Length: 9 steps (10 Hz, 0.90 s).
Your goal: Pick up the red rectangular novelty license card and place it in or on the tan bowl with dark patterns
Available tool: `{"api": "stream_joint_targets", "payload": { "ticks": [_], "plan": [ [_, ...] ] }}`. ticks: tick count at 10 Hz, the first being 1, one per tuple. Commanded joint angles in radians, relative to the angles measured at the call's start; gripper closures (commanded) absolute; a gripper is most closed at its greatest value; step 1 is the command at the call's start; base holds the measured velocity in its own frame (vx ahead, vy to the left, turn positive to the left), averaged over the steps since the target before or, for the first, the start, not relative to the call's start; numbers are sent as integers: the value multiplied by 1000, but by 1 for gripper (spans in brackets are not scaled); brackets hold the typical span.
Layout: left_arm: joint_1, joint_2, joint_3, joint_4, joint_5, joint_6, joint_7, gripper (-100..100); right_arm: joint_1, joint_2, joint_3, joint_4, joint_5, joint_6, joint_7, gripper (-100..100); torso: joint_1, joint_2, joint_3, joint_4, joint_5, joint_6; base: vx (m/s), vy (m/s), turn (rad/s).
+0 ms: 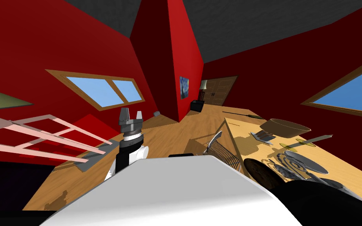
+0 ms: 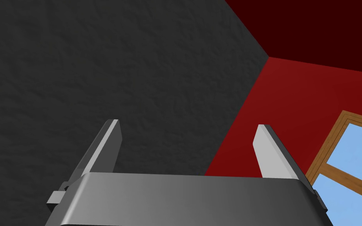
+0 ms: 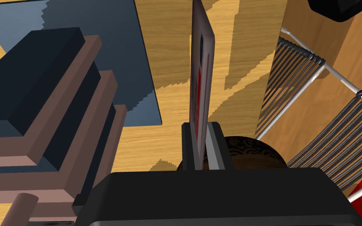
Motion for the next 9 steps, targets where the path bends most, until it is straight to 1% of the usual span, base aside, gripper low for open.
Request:
{"api": "stream_joint_targets", "payload": {
  "ticks": [1, 2, 3, 4, 5, 7, 8, 9],
  "plan": [
    [0, 0, 0, 0, 0, 0, 0, 0, -33, 4, 16, 50, 12, -32, -14, 100, 0, 0, 0, 0, 0, 0, 56, 0, 2],
    [0, 0, 0, 0, 0, 0, 0, 0, -33, 4, 16, 54, 12, -32, -14, 100, 2, -1, -1, 0, 1, -1, 26, -5, 8],
    [0, 0, 0, 0, 0, 0, 0, 0, -26, -30, 22, 49, 0, -54, -28, 100, 4, 0, 0, 0, 2, -1, 55, -5, -10],
    [0, 0, 0, 0, 0, 0, 0, 0, -24, -42, 25, 47, -4, -62, -32, 100, 4, -2, -1, 0, 3, -2, 69, -11, -9],
    [0, 0, 0, 0, 0, 0, 0, 0, -19, -65, 29, 44, -11, -76, -41, 100, 5, -4, -2, -1, 4, -3, 72, -9, 2],
    [0, 0, 0, 0, 0, 0, 0, 0, -19, -65, 29, 44, -11, -76, -41, 100, 6, -6, -3, 0, 3, -4, 36, -7, 8],
    [0, 0, 0, 0, 0, 0, 0, 0, -11, -100, 37, 38, -23, -99, -55, 100, 5, -5, -2, 0, 2, -5, 50, -9, -10],
    [0, 0, 0, 0, 0, 0, 0, 0, -11, -100, 37, 38, -23, -99, -55, 100, 5, -6, -3, 0, 2, -5, 60, -8, 0]
  ]
}}
